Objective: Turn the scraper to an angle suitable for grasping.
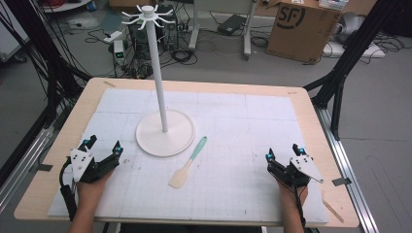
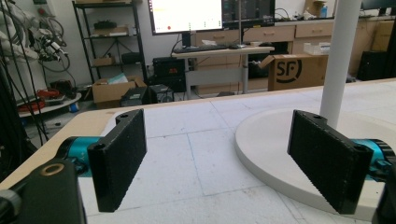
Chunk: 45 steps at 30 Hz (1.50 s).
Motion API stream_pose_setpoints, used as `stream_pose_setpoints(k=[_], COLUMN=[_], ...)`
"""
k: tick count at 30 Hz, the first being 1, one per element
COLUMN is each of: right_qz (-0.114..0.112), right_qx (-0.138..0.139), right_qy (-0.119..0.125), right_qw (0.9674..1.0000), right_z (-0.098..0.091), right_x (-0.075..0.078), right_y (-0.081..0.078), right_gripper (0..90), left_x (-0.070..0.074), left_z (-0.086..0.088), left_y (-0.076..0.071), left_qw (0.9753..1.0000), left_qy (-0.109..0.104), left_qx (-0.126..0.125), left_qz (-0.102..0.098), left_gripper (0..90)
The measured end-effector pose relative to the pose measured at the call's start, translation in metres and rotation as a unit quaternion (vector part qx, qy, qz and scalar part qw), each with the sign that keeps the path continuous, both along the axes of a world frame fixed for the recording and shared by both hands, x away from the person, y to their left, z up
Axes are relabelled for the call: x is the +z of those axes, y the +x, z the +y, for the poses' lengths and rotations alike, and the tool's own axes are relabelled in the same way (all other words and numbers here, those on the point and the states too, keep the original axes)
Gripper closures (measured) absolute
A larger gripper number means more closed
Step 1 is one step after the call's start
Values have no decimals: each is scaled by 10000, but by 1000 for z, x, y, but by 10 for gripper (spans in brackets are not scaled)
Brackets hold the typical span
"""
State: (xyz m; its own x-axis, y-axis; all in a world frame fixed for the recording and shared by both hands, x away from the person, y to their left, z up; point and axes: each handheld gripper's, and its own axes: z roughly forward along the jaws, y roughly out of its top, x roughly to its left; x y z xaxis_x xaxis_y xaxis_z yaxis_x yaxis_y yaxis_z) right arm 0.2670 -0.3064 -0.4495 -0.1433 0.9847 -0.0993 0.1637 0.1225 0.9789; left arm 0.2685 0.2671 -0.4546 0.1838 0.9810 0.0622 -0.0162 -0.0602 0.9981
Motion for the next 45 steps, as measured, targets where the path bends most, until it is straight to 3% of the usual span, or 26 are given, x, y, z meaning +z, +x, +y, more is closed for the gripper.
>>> stream_pose_setpoints(k=[8, 14, 25, 34, 36, 37, 40, 41, 44, 45], right_qz=[-4, -54, -66, -69, -73, -58, -80, -62, -62, -72], right_qx=[-4, 5, 7, 14, 10, 19, 20, 36, 34, 29], right_qy=[14, 4, 10, 0, -3, 15, -15, -8, -11, -6], right_qw=[10000, 10000, 10000, 10000, 10000, 10000, 10000, 10000, 10000, 10000], right_z=[0, 0, 0, 0, 0, 0, 0, -1, -1, -1], right_x=[0, 0, 0, 0, 0, 0, 0, 0, 0, 0], right_y=[0, -1, -2, -2, -1, -2, -1, -1, -1, -1], right_gripper=[161, 161, 179, 180, 180, 180, 180, 180, 180, 181], left_x=[0, 0, 0, 0, 0, 0, 6, 6, 10, 10], left_z=[1, 1, 1, 1, 1, 1, 2, 2, -3, -3], left_y=[0, 1, 1, 0, -1, -1, 0, 0, -1, -1], left_qw=[10000, 10000, 10000, 9990, 9986, 9984, 9967, 9967, 9929, 9929], left_qy=[-3, -13, -9, 117, 127, 141, -50, -50, -20, -20], left_qx=[16, -10, -48, -432, -507, -539, -755, -755, -1047, -1047], left_qz=[28, 58, 65, -73, -82, -56, 301, 301, 567, 567], left_gripper=[207, 318, 328, 686, 732, 768, 842, 862, 897, 898])
